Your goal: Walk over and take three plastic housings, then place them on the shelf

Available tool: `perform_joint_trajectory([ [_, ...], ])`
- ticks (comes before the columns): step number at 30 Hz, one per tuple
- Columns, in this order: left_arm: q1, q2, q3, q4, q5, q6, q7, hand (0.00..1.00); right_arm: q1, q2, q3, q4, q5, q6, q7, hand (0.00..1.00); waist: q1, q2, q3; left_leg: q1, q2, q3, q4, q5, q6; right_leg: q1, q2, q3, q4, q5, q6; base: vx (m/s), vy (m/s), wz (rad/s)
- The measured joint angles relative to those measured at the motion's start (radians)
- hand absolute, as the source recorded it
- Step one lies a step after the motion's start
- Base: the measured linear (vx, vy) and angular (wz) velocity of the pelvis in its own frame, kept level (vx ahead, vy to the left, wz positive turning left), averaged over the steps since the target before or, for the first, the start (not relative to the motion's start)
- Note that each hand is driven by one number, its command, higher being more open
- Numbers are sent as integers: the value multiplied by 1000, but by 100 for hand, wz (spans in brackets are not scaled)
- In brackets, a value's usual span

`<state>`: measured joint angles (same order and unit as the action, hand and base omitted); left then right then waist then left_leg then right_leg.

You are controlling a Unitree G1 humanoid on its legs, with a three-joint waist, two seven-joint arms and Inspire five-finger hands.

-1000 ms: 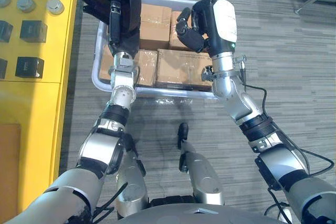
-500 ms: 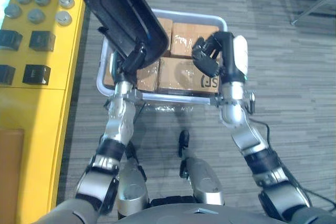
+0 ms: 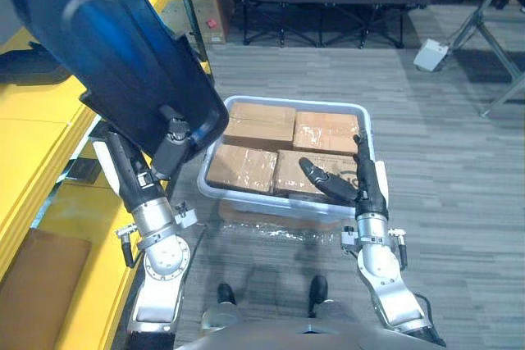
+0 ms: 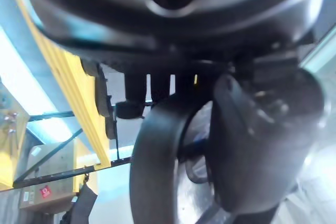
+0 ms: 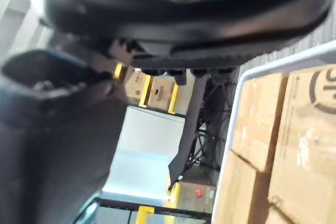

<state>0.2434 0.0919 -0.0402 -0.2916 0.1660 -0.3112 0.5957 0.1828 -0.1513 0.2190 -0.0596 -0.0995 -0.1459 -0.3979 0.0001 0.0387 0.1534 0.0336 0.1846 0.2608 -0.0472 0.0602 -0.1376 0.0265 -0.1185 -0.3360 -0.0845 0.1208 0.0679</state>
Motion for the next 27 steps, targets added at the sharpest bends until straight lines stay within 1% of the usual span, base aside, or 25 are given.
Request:
perform_joint_trajectory([
  [2, 27, -7, 2, -12, -11, 14, -22, 0, -2, 11, 18, 0, 9, -2, -3, 100, 5, -3, -11, -15, 0, -32, 0, 8, 5, 9, -1, -34, 0, -3, -3, -23, 0, 50],
  [5, 74, -11, 9, -66, -19, 24, -55, 0, -14, 10, 49, 6, 10, -2, -7, 100, 39, -4, -26, -30, -1, -63, -5, 21, 4, 11, -1, -66, 0, -7, -8, -5, -3, 36],
  [6, 93, -15, 21, -96, -47, 24, -75, 0, -29, 6, 71, 8, 11, -2, -7, 100, 56, 0, -35, -35, -3, -78, -9, 28, 3, 14, -1, -84, 0, -8, -7, 7, -6, 30],
  [8, 115, -16, 46, -127, -68, 23, -93, 0, -58, 6, 103, 16, 33, -2, -5, 100, 69, 4, -56, -50, -5, -100, -10, 34, 1, 13, -2, -104, 0, -9, -4, 18, -8, 32],
  [9, 121, -17, 58, -142, -86, 23, -106, 0, -74, 7, 111, 18, 34, -2, -5, 100, 83, 6, -60, -50, -6, -108, -9, 42, 6, 14, -2, -113, 0, -11, -3, 17, -8, 28],
  [11, 122, -18, 73, -154, -105, 21, -121, 0, -97, 7, 119, 19, 47, -2, -1, 100, 93, 7, -61, -51, -9, -124, -9, 43, 6, 24, -4, -129, 0, -16, 0, 6, -5, 24],
  [12, 124, -19, 88, -159, -128, 20, -137, 0, -114, 7, 125, 21, 75, -2, 5, 100, 105, 5, -65, -51, -10, -130, -10, 43, 6, 26, -5, -135, -1, -19, -1, 12, -1, 21],
  [13, 131, -23, 103, -161, -131, 19, -148, 0, -125, 6, 126, 25, 79, -2, 20, 100, 113, 0, -73, -56, -12, -135, -9, 43, 6, 25, -5, -139, -1, -22, -3, 17, -1, 16],
  [15, 157, -30, 123, -162, -158, 19, -167, 0, -126, -1, 130, 27, 118, 0, 57, 100, 115, -9, -90, -62, -18, -156, -9, 43, 6, 30, -8, -153, 0, -22, 3, 50, -1, 19],
  [17, 171, -37, 130, -162, -166, 23, -177, 0, -126, -8, 130, 36, 124, 0, 83, 100, 124, -16, -102, -72, -21, -175, -8, 43, 6, 35, -7, -145, 6, -22, 4, 75, -5, 24],
  [18, 170, -38, 133, -162, -167, 24, -186, 0, -124, -14, 128, 43, 166, 0, 109, 100, 123, -18, -104, -82, -23, -208, -7, 46, 7, 38, -5, -147, 17, -28, 8, 49, -11, 41],
  [19, 170, -38, 133, -162, -168, 24, -193, 0, -122, -22, 125, 48, 192, 0, 119, 100, 123, -17, -104, -85, -24, -223, -7, 48, 6, 39, -6, -147, 31, -40, 12, 24, -19, 71],
  [20, 170, -38, 133, -162, -168, 24, -209, 0, -116, -32, 124, 56, 233, 0, 133, 100, 120, -16, -104, -94, -26, -260, -6, 51, 6, 43, -7, -156, 57, -66, 14, 15, -36, 94],
  [21, 171, -39, 133, -162, -168, 25, -220, 0, -115, -44, 124, 71, 289, 0, 158, 100, 123, -11, -101, -97, -28, -309, -7, 56, 7, 49, -13, -189, 105, -109, 16, 10, -47, 99],
  [22, 174, -40, 134, -162, -169, 25, -221, 0, -115, -49, 124, 80, 311, -1, 168, 100, 128, -9, -100, -97, -29, -327, -7, 57, 7, 52, -17, -207, 128, -127, 17, 8, -61, 101],
  [24, 198, -61, 153, -163, -170, 24, -223, 0, -129, -44, 122, 146, 347, -21, 198, 100, 156, -1, -99, -102, -33, -402, -1, 60, 3, 66, -30, -264, 216, -197, 16, -7, -87, 97],
  [25, 206, -72, 163, -163, -176, 24, -223, 0, -133, -39, 122, 163, 348, -28, 200, 100, 169, 2, -98, -117, -35, -426, 9, 60, 4, 67, -33, -284, 247, -224, 16, -33, -123, 131],
  [26, 227, -88, 183, -166, -216, 23, -239, 0, -136, -38, 121, 174, 346, -37, 208, 100, 175, 8, -93, -138, -41, -453, 7, 70, 42, 76, -35, -334, 283, -265, 9, -38, -111, 125],
  [27, 236, -94, 194, -165, -238, 23, -251, 0, -136, -35, 121, 174, 343, -41, 208, 100, 176, 8, -87, -147, -50, -454, 6, 65, 98, 88, -40, -366, 287, -276, 8, -43, -106, 133],
])
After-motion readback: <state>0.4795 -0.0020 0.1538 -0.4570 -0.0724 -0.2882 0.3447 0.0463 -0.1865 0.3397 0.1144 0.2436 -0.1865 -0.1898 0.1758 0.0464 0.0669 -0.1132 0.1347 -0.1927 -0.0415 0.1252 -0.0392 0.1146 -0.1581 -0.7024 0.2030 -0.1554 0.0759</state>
